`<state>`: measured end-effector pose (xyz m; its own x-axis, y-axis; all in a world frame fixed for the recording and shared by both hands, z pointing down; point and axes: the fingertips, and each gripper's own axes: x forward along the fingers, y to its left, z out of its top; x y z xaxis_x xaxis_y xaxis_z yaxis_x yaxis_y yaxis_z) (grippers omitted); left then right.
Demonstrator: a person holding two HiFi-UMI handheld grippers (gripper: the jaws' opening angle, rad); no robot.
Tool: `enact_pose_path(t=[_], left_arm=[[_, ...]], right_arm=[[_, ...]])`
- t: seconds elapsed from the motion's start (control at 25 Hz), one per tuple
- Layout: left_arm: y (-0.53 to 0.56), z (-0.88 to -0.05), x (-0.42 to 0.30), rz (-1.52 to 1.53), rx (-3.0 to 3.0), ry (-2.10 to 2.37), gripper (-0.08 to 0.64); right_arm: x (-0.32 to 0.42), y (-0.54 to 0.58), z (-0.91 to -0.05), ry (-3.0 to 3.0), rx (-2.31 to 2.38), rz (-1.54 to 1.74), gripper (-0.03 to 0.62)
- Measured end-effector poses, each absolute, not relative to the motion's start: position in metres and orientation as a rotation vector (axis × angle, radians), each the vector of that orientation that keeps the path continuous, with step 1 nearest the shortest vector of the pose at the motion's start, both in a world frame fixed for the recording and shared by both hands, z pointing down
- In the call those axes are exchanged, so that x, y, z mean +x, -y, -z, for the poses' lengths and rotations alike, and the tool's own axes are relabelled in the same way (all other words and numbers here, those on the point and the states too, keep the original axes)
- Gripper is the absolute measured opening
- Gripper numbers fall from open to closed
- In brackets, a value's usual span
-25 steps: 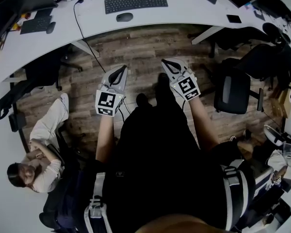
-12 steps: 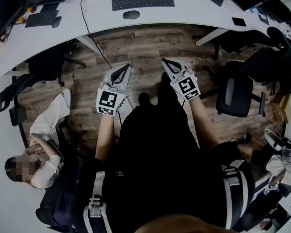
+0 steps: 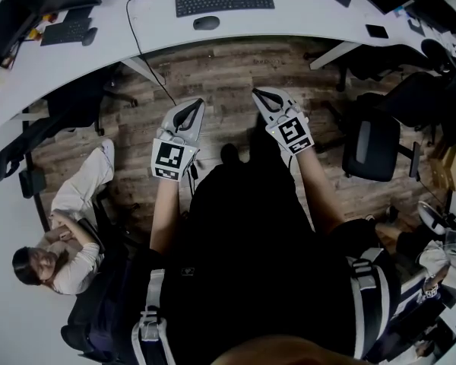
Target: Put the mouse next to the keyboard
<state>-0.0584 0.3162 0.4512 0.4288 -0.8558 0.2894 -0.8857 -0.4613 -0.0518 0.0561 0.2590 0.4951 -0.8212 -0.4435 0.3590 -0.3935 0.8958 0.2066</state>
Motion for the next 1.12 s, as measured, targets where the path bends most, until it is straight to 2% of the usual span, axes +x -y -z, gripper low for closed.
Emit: enact_pose_path(t=[0.4, 0.8, 1.12], left_arm=[[-0.3179, -0.4509, -0.0527, -0.419, 2.57, 1.557, 0.014], [-0.3207, -0.4479, -0.0497, -0.408, 2.564, 1.568, 0.098], [-0.3195, -0.4468, -0.0518, -0.396, 2.572, 1.579, 0.152]], right_arm=[[0.0609, -0.2608, -0.4945, 2.658, 0.619, 0.179, 0.049], [0.064, -0.2616, -0.4893, 2.686, 0.638, 0.177, 0.211], [0.0633, -0.261, -0.4875, 2.686, 0.644, 0.185, 0.256]])
